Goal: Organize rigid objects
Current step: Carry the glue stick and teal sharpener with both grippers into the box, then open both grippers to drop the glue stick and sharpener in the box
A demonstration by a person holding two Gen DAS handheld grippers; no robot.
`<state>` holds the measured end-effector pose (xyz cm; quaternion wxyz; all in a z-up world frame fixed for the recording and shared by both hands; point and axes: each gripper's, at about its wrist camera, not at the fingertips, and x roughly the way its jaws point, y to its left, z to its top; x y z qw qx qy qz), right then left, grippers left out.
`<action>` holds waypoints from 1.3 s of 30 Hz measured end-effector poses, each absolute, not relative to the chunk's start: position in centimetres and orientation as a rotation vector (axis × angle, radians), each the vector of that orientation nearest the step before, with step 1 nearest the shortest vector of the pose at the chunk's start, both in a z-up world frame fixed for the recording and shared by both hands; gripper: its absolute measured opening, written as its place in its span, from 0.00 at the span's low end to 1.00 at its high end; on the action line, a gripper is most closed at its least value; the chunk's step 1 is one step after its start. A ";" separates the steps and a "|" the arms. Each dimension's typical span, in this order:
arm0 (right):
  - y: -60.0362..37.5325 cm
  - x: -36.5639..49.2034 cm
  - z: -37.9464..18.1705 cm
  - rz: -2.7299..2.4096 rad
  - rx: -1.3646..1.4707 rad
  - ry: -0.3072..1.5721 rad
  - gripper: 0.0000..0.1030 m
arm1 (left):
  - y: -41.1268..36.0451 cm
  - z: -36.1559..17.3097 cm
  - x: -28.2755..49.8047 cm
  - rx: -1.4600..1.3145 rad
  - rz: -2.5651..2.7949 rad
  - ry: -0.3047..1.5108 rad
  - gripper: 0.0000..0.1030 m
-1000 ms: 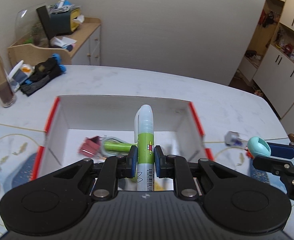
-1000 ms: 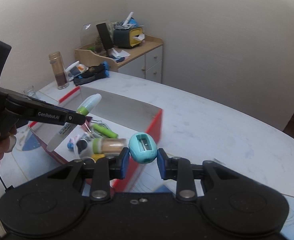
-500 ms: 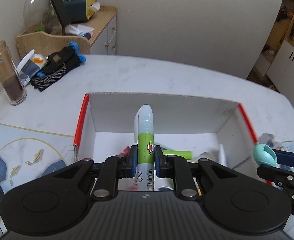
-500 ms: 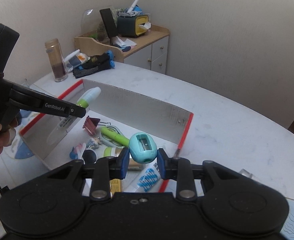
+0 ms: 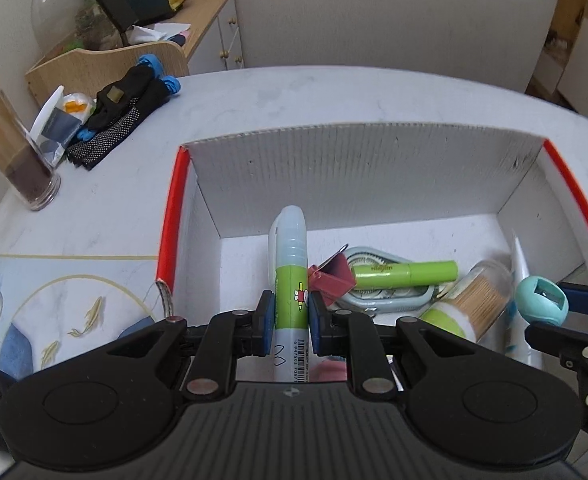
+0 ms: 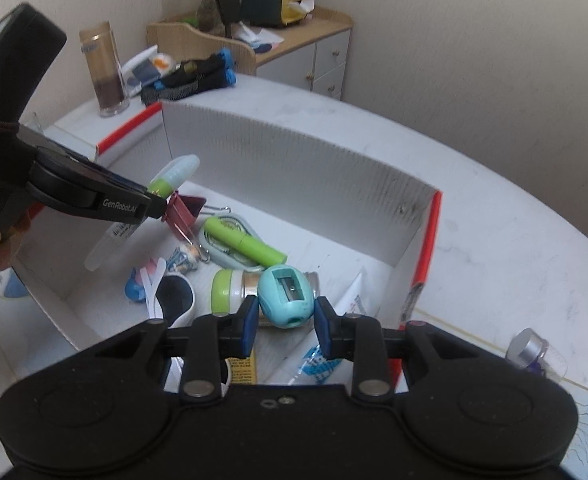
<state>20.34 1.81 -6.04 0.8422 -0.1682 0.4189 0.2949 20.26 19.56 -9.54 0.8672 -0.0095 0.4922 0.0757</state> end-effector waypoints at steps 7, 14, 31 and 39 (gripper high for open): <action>2.4 20.6 -7.4 0.621 -0.369 0.933 0.28 | 19.3 -10.7 20.8 -0.012 0.140 1.076 0.17; 2.8 20.5 -8.0 0.641 -0.377 0.960 0.30 | 19.2 -11.1 21.2 -0.013 0.129 1.116 0.17; 1.6 19.5 -6.3 0.665 -0.287 0.954 0.48 | 18.8 -8.8 18.7 -0.089 0.117 1.052 0.17; -0.2 19.1 -4.4 0.660 -0.219 0.920 0.56 | 17.2 -6.4 16.6 -0.080 0.093 0.993 0.17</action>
